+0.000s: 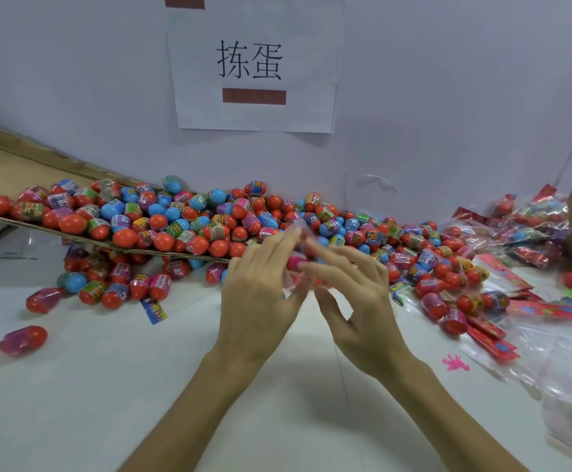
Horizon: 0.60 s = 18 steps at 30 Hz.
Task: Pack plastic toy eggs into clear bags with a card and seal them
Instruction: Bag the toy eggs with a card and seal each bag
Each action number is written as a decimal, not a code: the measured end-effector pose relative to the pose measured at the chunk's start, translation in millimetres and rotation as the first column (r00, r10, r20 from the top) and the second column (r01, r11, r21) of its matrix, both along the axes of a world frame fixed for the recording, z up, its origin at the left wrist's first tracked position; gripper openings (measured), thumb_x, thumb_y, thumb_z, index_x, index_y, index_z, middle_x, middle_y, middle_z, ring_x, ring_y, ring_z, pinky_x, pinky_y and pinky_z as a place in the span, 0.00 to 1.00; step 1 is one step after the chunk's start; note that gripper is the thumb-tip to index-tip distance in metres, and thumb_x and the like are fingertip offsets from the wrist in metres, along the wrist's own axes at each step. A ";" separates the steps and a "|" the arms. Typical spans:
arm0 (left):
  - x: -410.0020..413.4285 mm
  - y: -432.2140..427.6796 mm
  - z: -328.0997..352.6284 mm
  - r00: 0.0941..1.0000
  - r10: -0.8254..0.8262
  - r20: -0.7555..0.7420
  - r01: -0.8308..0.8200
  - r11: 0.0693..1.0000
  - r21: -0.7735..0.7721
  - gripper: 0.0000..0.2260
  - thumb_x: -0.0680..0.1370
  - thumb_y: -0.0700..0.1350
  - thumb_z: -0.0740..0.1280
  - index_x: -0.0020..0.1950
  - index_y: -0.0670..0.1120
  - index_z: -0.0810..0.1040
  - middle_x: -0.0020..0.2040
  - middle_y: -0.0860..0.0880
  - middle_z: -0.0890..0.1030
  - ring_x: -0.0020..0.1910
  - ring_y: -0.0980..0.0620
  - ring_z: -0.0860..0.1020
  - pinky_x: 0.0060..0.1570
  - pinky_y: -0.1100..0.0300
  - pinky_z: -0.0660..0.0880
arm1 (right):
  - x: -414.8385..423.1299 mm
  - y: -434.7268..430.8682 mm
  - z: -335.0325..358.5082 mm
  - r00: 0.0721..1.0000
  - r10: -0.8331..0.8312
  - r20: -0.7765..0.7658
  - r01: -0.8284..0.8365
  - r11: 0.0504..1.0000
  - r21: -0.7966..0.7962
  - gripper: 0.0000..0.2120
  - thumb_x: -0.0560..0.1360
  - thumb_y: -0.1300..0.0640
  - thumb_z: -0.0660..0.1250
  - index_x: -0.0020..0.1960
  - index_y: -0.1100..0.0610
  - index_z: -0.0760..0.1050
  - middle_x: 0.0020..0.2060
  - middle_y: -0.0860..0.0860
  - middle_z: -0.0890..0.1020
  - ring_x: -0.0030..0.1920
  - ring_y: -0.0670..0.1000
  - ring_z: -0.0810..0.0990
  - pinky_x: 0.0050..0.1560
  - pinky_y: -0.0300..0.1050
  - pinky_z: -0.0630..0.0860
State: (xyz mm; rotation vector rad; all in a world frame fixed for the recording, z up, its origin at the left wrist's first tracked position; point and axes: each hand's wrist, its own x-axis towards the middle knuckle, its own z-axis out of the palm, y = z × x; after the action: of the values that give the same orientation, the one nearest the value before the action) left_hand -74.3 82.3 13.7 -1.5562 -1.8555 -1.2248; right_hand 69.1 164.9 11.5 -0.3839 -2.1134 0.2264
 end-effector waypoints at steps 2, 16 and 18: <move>-10.1 -1.9 4.5 0.996 0.038 0.082 -0.042 0.998 0.055 0.28 0.78 0.53 0.74 0.74 0.44 0.75 0.68 0.48 0.80 0.64 0.49 0.78 0.62 0.54 0.75 | -2.4 -1.8 -2.0 0.995 -0.005 -0.101 -0.001 0.998 -0.060 0.18 0.77 0.62 0.68 0.66 0.51 0.79 0.69 0.48 0.77 0.71 0.49 0.71 0.71 0.50 0.68; -29.7 -6.1 8.9 0.985 0.096 0.147 -0.135 0.947 0.290 0.22 0.79 0.50 0.74 0.70 0.42 0.78 0.66 0.46 0.81 0.67 0.50 0.77 0.66 0.52 0.76 | -22.4 -12.5 -36.5 0.885 0.146 0.442 -0.058 0.977 -0.207 0.09 0.78 0.56 0.69 0.57 0.47 0.79 0.65 0.44 0.72 0.57 0.46 0.77 0.65 0.46 0.69; -26.7 -5.6 8.5 0.987 0.054 0.152 -0.097 0.950 0.296 0.23 0.79 0.49 0.74 0.71 0.42 0.77 0.67 0.47 0.80 0.68 0.51 0.77 0.66 0.52 0.77 | -21.6 -11.7 -35.8 0.917 0.142 0.373 -0.060 0.973 -0.223 0.06 0.76 0.61 0.72 0.50 0.51 0.80 0.57 0.45 0.76 0.47 0.46 0.79 0.56 0.51 0.75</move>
State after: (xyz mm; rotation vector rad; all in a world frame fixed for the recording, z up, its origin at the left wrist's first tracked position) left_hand -101.0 76.7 22.3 -1.2495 -1.6951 -1.5367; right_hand 47.5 153.1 -24.3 -0.4725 -2.5133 0.4672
